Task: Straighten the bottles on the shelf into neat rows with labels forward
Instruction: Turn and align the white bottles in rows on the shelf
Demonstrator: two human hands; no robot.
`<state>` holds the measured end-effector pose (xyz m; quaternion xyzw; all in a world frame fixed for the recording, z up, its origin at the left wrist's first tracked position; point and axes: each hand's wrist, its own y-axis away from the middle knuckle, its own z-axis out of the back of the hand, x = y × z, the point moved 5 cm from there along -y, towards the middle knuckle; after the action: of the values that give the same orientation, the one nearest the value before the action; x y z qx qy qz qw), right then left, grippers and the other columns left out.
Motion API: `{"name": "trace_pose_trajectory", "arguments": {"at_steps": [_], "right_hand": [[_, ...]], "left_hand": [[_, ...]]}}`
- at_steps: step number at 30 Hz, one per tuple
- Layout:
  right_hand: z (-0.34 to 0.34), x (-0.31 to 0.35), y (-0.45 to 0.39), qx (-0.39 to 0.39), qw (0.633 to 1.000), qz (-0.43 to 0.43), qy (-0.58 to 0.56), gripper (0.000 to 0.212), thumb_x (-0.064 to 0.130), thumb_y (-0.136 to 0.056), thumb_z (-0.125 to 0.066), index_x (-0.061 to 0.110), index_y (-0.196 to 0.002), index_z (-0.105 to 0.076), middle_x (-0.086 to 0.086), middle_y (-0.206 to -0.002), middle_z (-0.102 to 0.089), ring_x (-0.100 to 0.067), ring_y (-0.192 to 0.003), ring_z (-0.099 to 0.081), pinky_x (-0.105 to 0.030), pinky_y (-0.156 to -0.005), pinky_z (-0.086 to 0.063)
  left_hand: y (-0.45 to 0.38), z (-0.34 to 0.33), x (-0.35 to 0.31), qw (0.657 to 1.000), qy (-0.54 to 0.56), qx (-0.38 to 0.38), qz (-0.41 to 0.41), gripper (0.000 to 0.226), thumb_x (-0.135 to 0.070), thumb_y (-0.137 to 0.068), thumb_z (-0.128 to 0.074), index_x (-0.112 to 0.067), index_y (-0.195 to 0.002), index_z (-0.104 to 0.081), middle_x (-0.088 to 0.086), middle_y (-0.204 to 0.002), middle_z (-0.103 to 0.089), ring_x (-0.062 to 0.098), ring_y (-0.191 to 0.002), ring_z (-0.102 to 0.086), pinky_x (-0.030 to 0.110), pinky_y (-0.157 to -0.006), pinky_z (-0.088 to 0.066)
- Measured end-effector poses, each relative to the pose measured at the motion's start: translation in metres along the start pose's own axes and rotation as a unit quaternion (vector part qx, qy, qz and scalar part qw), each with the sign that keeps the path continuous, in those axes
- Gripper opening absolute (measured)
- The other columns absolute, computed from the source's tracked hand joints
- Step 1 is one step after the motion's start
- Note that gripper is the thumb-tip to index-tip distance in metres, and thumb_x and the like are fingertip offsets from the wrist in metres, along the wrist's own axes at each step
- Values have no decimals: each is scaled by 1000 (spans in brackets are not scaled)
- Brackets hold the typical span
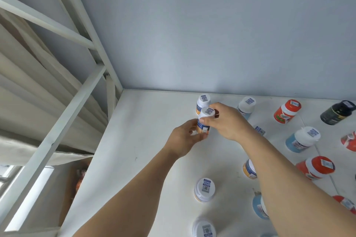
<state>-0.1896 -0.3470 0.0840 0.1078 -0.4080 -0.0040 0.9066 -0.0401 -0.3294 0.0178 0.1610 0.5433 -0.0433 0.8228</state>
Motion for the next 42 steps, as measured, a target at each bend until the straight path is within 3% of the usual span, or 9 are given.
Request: {"name": "trace_pose_trajectory", "arguments": {"at_steps": [6, 13, 17, 21, 25, 32, 35, 39, 42], "right_hand": [[9, 10, -1, -13, 1000, -1, 13, 34, 44, -81, -72, 25, -109, -66, 8, -95, -69, -12, -87, -63, -24, -68, -46], [13, 17, 6, -17, 1000, -1, 24, 25, 42, -84, -69, 26, -103, -63, 9, -91, -65, -3, -77, -57, -18, -58, -35], [8, 11, 11, -14, 1000, -4, 9, 30, 37, -85, -70, 25, -111, -62, 7, -98, -67, -12, -89, -62, -18, -65, -42], [-5, -4, 15, 2, 1000, -25, 0, 32, 32, -83, -72, 26, -111, -58, 7, -100, -67, -12, -91, -63, -25, -73, -48], [-22, -18, 16, 4, 999, -40, -7, 45, 31, -80, -75, 25, -121, -57, 5, -105, -67, -14, -95, -63, -27, -80, -48], [-31, -27, 16, 3, 999, -48, -13, 51, 30, -78, -78, 26, -123, -55, 8, -106, -64, -16, -102, -61, -28, -85, -47], [-21, -17, 12, 16, 999, -35, -14, 61, 38, -78, -76, 28, -132, -49, 8, -120, -57, -13, -115, -55, -28, -91, -42], [10, 1, -19, -71, 997, -15, 6, 62, 39, -84, -70, 19, -137, -46, -1, -138, -50, -18, -128, -47, -32, -101, -38], [14, 3, -53, -55, 997, -28, 51, 72, 40, -83, -70, 22, -145, -37, -1, -147, -43, -18, -132, -43, -32, -103, -36]], "left_hand": [[-1, 4, -7, 994, 101, 47, 7, 38, -27, -81, -78, -27, -117, -67, -11, -110, -72, 5, -106, -65, 27, -99, -48], [1, 7, -10, 993, 104, 59, 5, 38, -27, -79, -79, -29, -115, -67, -11, -109, -72, 5, -105, -65, 28, -98, -48], [1, 11, -10, 998, -49, 29, -22, 42, -36, -82, -74, -32, -123, -63, -10, -122, -65, 7, -118, -57, 26, -102, -42], [4, 16, -10, 952, -296, 11, -81, 51, -40, -91, -61, -26, -138, -49, -8, -141, -52, 13, -126, -49, 27, -100, -41], [5, 16, -3, 925, -365, 13, -107, 51, -41, -94, -56, -25, -140, -45, -8, -144, -48, 15, -128, -47, 29, -98, -42], [0, 24, 2, 930, -355, 0, -97, 51, -41, -94, -56, -24, -141, -45, -8, -145, -47, 14, -129, -46, 28, -100, -40], [-6, 31, 0, 942, -325, -16, -83, 50, -40, -93, -58, -24, -139, -48, -8, -142, -50, 14, -125, -50, 27, -98, -41], [-23, 41, -2, 962, -265, -40, -50, 50, -39, -92, -60, -24, -138, -49, -8, -141, -51, 13, -126, -50, 25, -101, -40], [-40, 44, -3, 972, -229, -49, -20, 52, -39, -92, -61, -25, -140, -47, -9, -142, -50, 12, -126, -49, 24, -101, -38]]}}
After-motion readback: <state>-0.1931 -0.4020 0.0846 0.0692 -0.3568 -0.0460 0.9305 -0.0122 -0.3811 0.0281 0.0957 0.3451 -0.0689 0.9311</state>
